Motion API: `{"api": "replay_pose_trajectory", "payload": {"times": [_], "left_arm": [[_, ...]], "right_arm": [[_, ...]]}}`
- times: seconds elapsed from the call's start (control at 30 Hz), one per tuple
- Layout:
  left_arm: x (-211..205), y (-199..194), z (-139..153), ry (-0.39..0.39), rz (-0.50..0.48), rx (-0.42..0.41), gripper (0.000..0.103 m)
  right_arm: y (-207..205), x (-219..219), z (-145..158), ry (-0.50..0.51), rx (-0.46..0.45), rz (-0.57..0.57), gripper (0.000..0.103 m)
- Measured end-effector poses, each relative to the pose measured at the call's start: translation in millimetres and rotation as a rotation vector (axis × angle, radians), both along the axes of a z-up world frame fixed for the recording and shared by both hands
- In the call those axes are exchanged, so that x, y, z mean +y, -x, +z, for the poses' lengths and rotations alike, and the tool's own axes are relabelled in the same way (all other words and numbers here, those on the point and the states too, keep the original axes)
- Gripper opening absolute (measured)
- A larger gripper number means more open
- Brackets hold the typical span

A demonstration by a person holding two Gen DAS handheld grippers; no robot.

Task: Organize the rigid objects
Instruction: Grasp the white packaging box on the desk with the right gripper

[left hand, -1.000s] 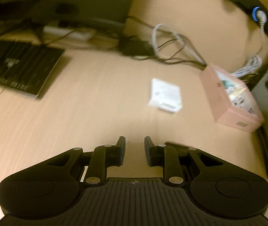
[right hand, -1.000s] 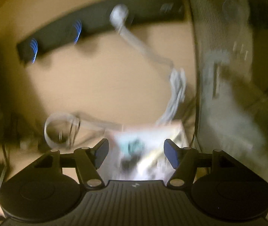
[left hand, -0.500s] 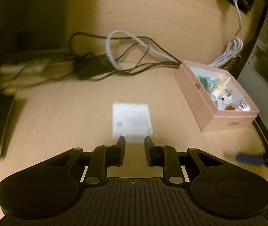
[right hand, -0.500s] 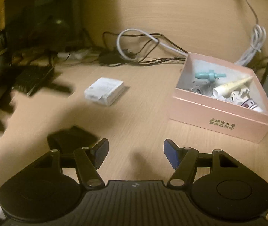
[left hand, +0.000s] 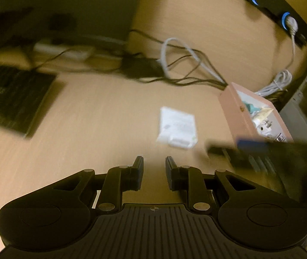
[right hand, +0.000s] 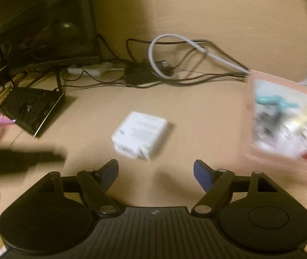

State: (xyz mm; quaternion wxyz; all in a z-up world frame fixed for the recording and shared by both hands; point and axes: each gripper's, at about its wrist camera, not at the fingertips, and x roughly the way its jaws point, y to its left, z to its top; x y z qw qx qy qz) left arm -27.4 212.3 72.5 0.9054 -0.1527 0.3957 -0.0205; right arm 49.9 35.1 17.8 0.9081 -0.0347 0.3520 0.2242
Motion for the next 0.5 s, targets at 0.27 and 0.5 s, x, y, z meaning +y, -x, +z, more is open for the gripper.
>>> {"api": "replay_pose_trajectory", "payload": {"times": [0.27, 0.5], "left_arm": [[21.0, 54.7, -4.2, 0.048, 0.078, 0.026, 0.024], [27.5, 69.2, -3.2, 0.062, 0.124, 0.022, 0.024]], "right_arm": [[-67.9, 79.9, -16.8, 0.252, -0.033, -0.135, 0.082], [-91.5, 67.0, -17.0, 0.129, 0.073, -0.189, 0.084]]}}
